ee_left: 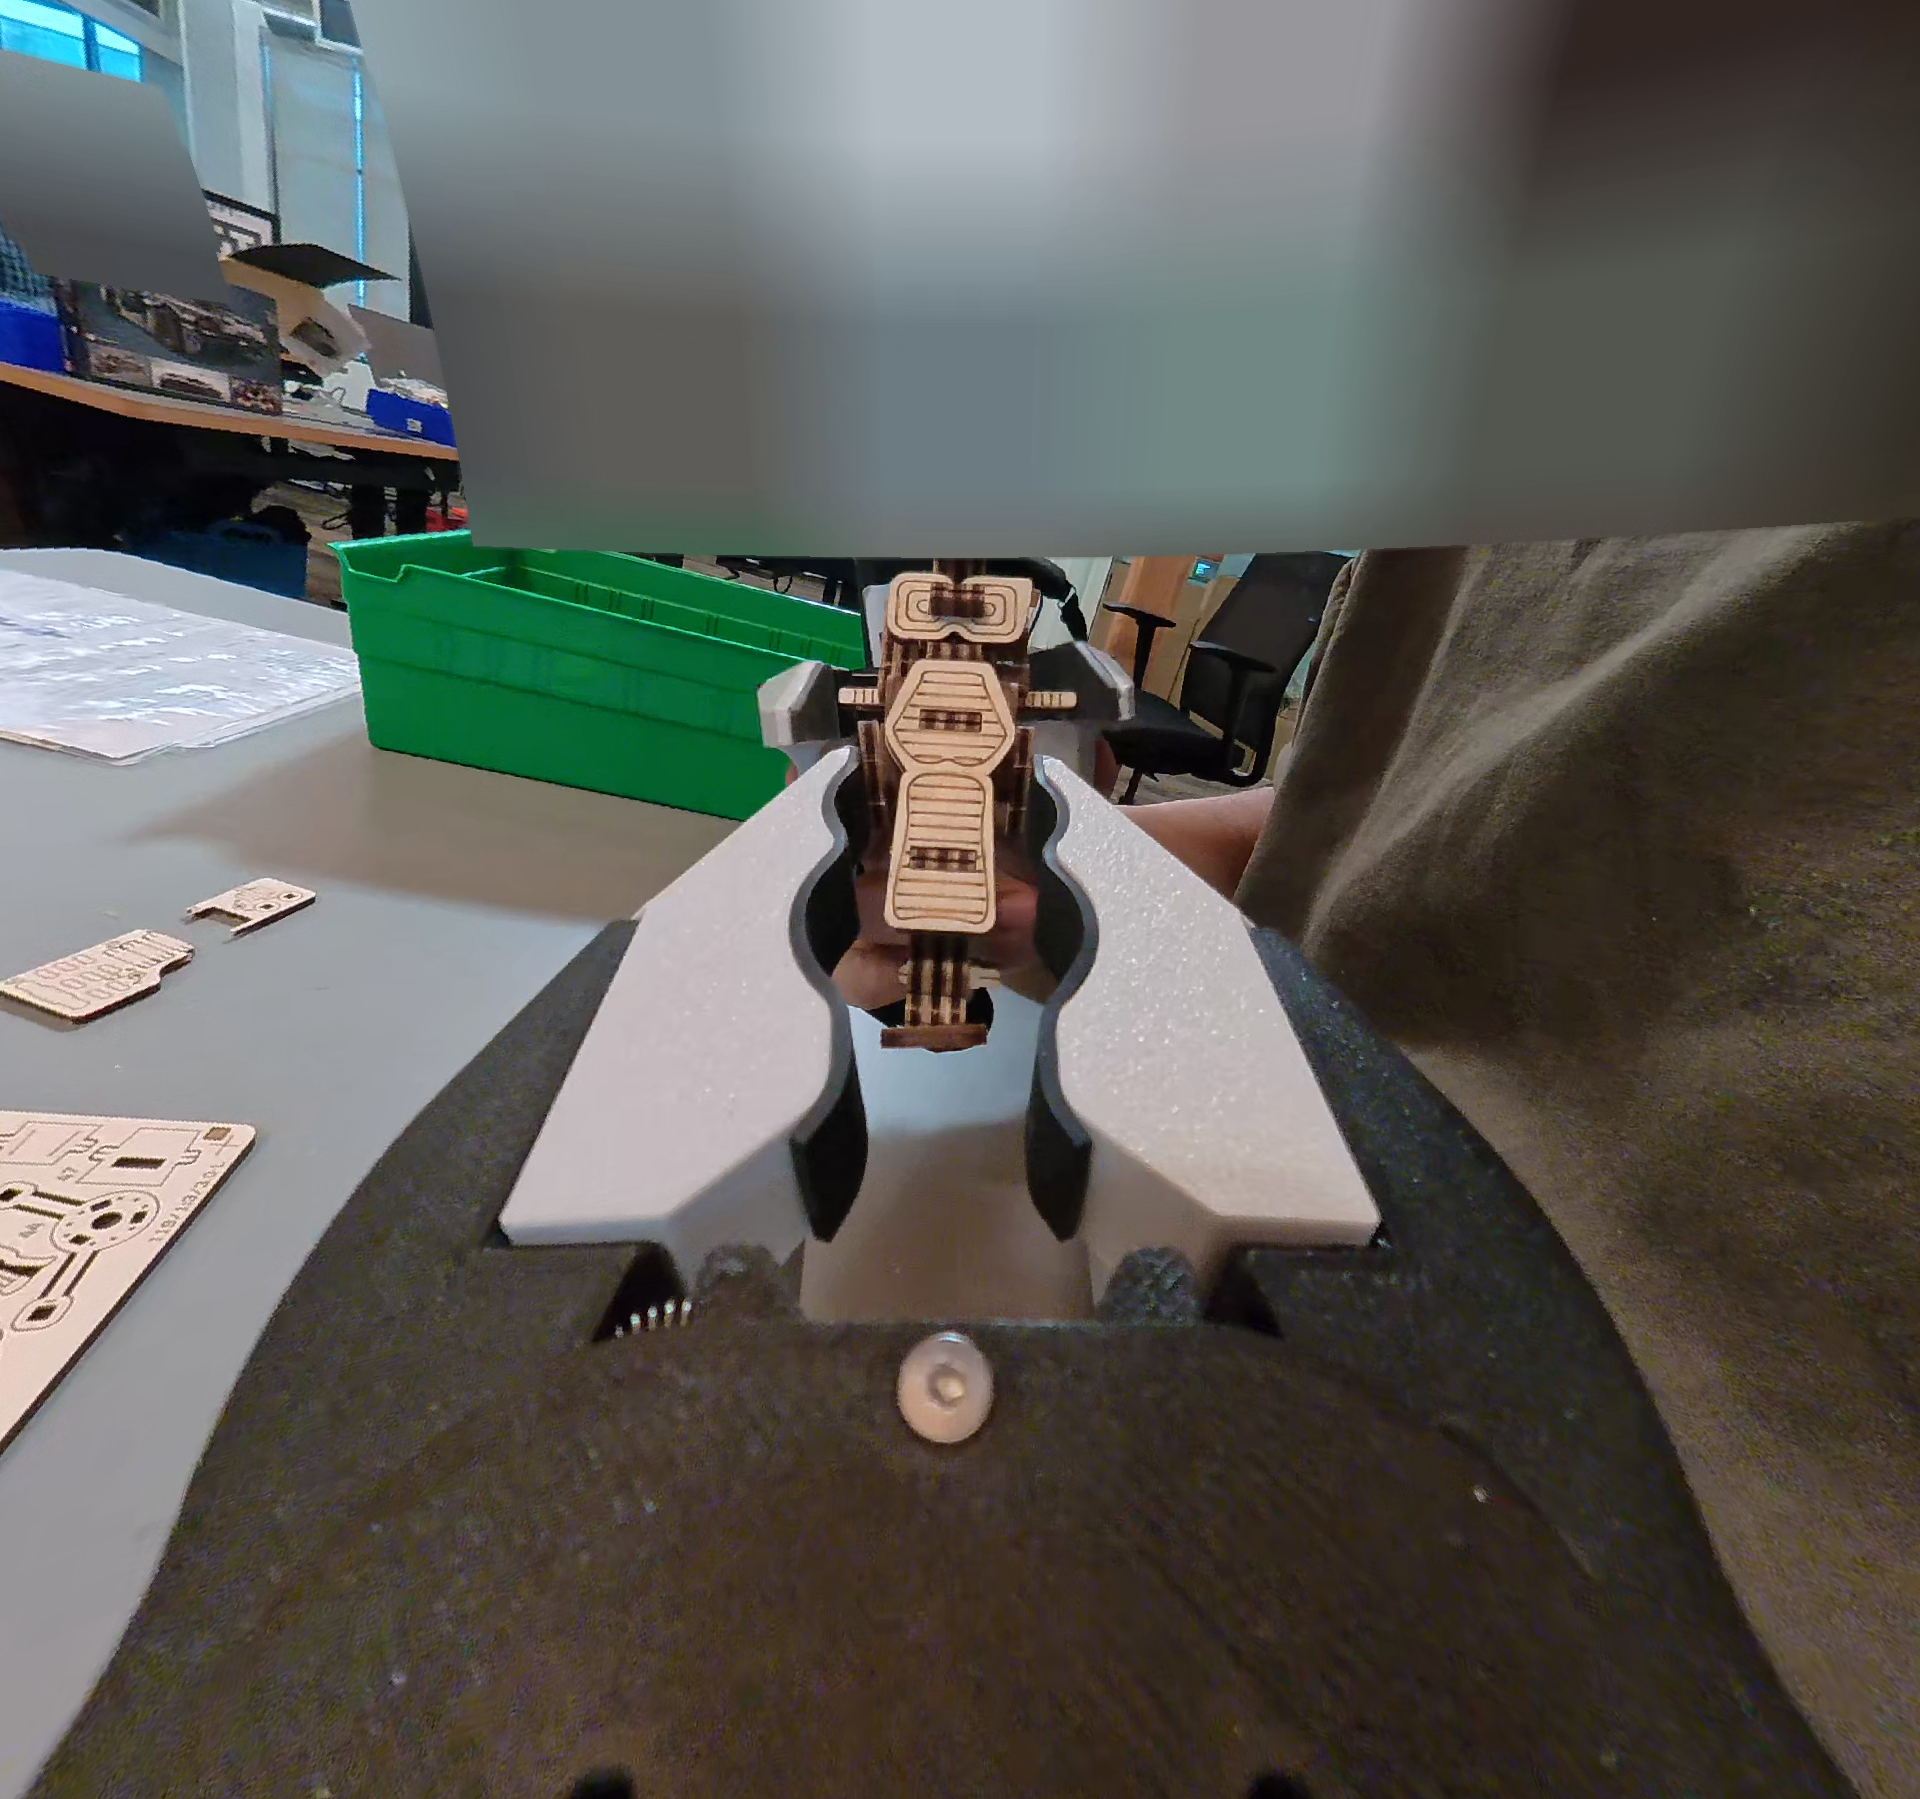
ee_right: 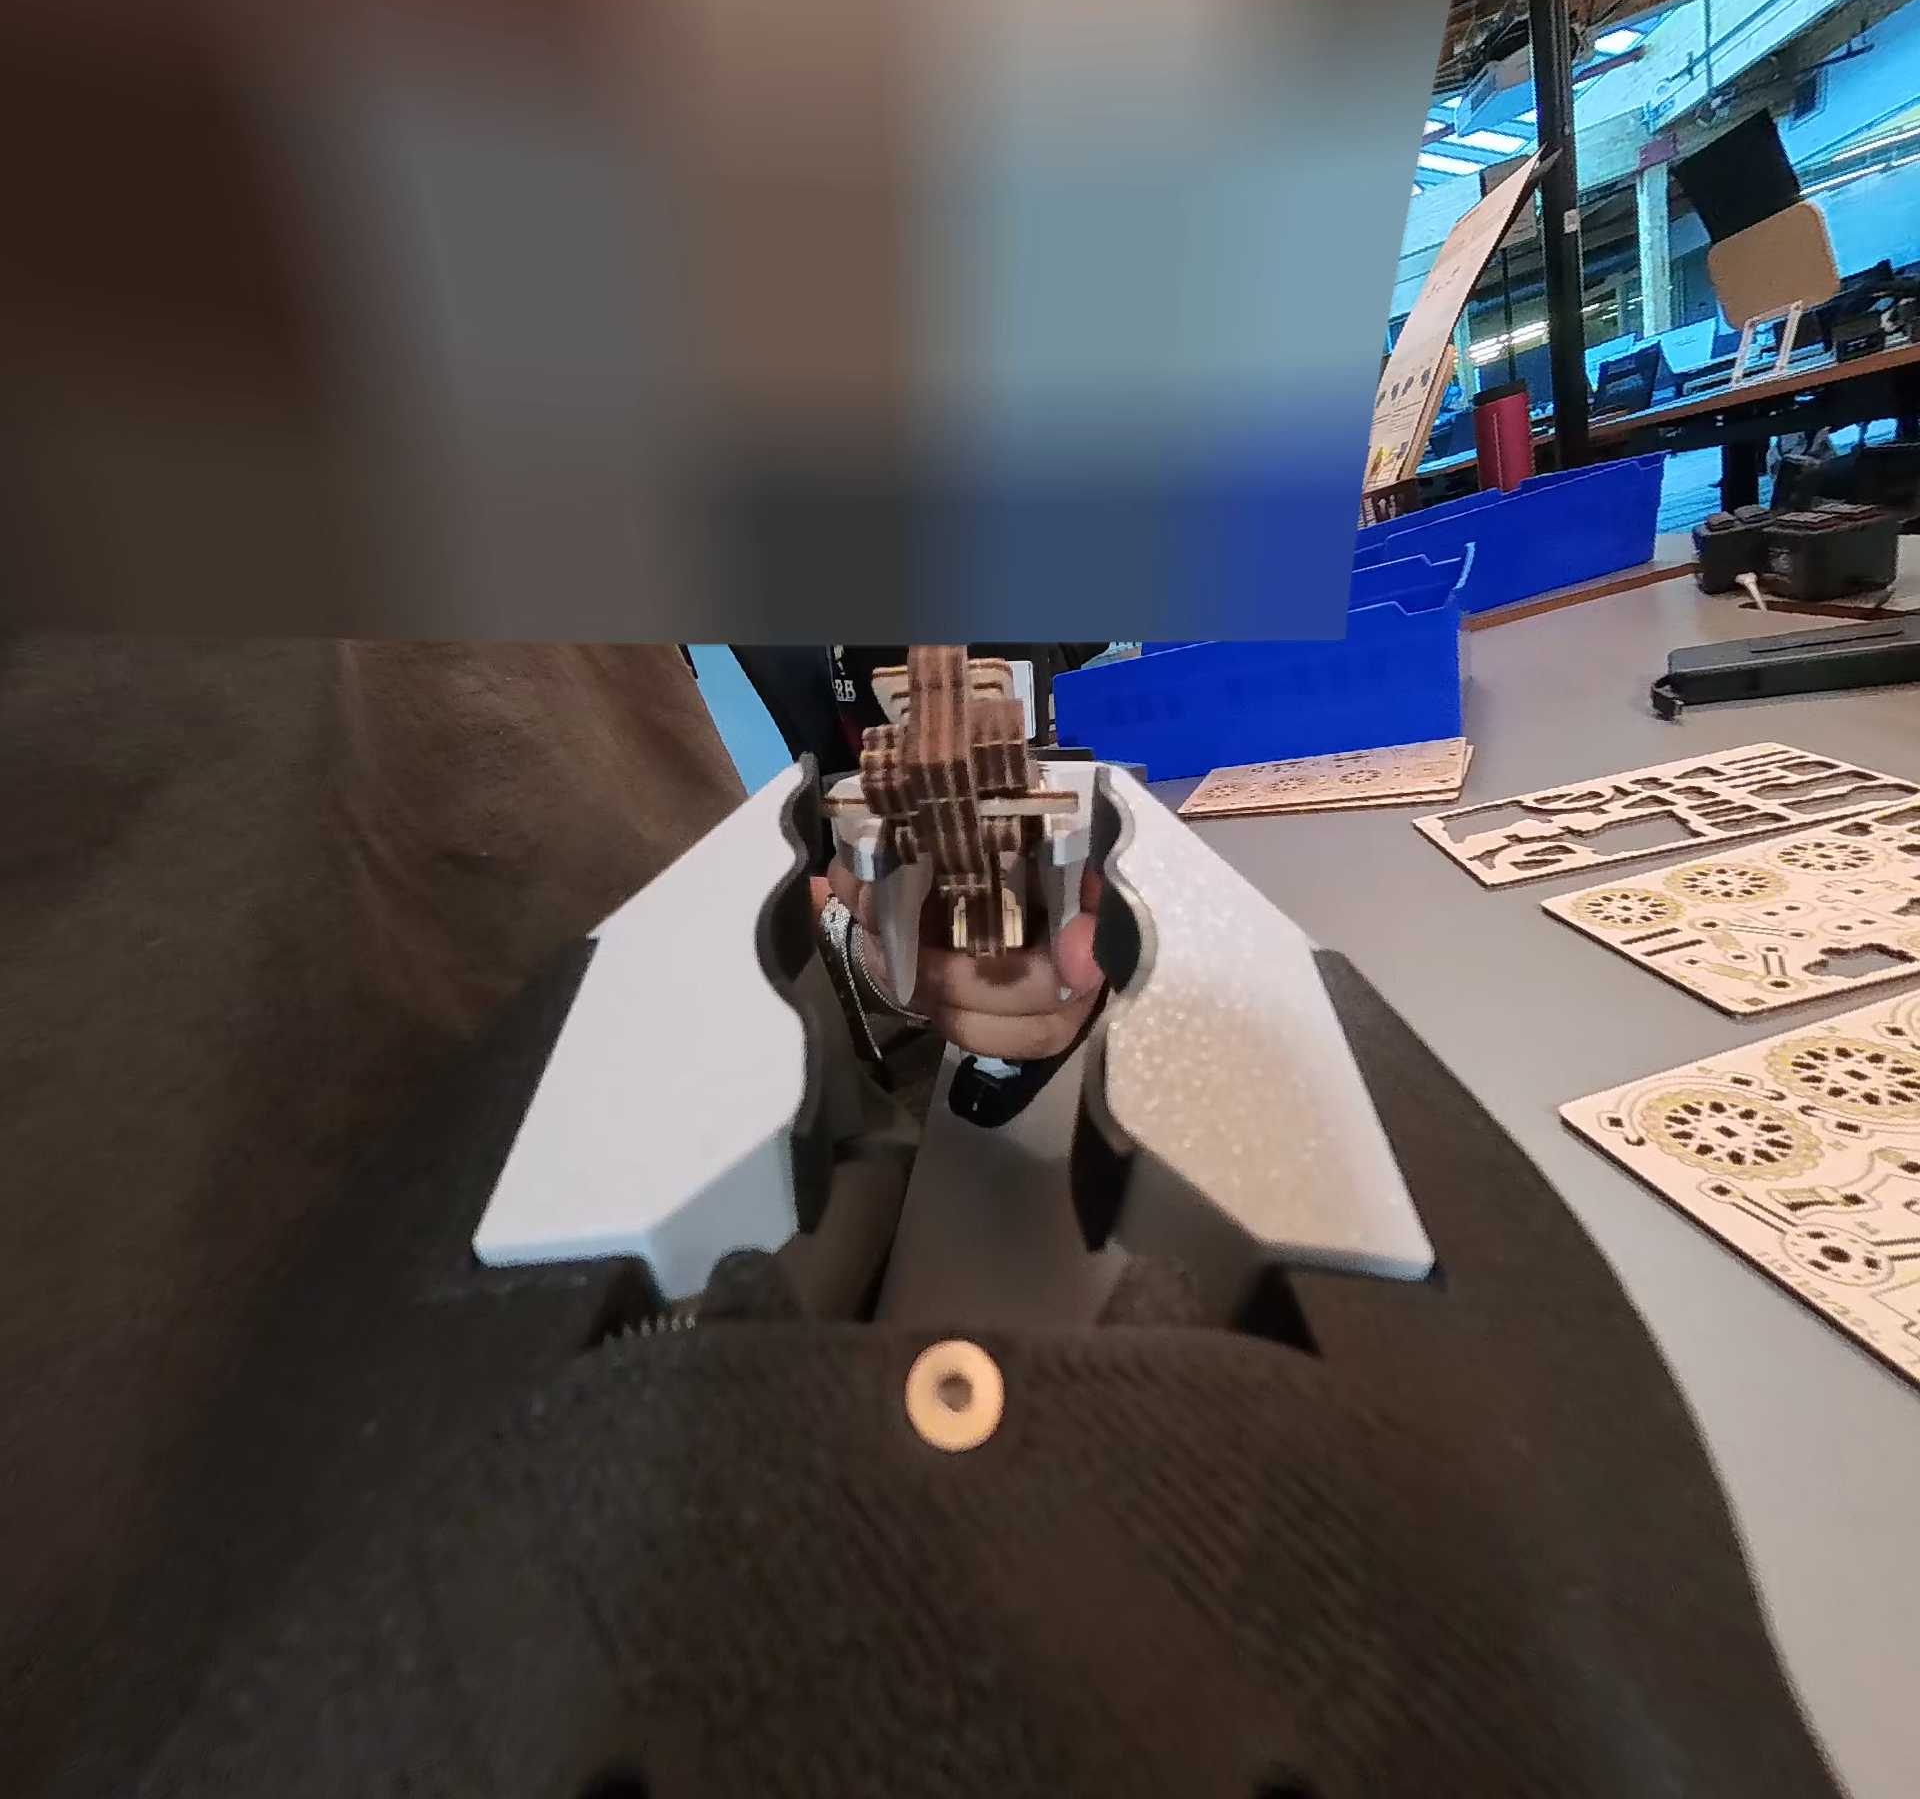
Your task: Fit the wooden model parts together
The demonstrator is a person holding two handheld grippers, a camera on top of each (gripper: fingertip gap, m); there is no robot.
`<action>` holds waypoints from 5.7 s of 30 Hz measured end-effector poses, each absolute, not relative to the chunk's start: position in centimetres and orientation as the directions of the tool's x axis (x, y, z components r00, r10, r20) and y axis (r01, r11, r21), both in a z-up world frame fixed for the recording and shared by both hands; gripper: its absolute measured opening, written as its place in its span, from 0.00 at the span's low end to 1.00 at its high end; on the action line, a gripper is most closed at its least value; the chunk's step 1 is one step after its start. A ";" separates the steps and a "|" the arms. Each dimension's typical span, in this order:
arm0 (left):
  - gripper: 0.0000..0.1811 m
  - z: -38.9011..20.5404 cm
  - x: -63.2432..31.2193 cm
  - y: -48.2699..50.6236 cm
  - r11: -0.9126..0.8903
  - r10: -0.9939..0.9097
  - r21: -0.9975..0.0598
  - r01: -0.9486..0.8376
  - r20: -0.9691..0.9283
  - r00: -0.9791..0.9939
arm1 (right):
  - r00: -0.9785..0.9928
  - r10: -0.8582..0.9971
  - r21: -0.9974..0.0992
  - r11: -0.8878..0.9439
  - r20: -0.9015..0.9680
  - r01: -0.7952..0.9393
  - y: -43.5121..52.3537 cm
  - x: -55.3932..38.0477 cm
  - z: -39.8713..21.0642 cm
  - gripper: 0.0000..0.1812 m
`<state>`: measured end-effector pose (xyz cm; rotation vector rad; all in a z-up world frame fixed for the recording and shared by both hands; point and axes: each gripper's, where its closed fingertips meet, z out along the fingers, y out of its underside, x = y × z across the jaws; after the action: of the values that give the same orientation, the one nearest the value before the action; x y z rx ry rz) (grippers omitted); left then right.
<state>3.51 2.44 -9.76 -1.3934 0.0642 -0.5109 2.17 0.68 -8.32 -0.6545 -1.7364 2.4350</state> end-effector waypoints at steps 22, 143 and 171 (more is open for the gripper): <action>0.15 -9.8 3.5 2.6 0.087 -0.362 -0.952 0.292 0.243 0.900 | -0.907 0.314 -0.921 -0.355 -0.281 0.162 0.9 2.2 -8.1 0.25; 0.25 -24.3 -3.3 5.7 -0.673 -0.141 -0.738 -0.056 0.053 0.989 | -0.543 0.775 -0.928 -0.148 -0.324 0.343 10.0 -2.9 -15.2 0.17; 0.17 -25.0 -3.0 5.6 -0.693 -0.162 -0.711 -0.119 -0.008 0.987 | -0.548 0.836 -0.767 0.330 -0.033 0.550 5.7 -0.7 -24.1 0.09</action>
<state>-3.04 5.65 -24.97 -2.3431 0.1948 -0.0710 -0.69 5.69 -24.08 -1.2283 -2.2318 1.0681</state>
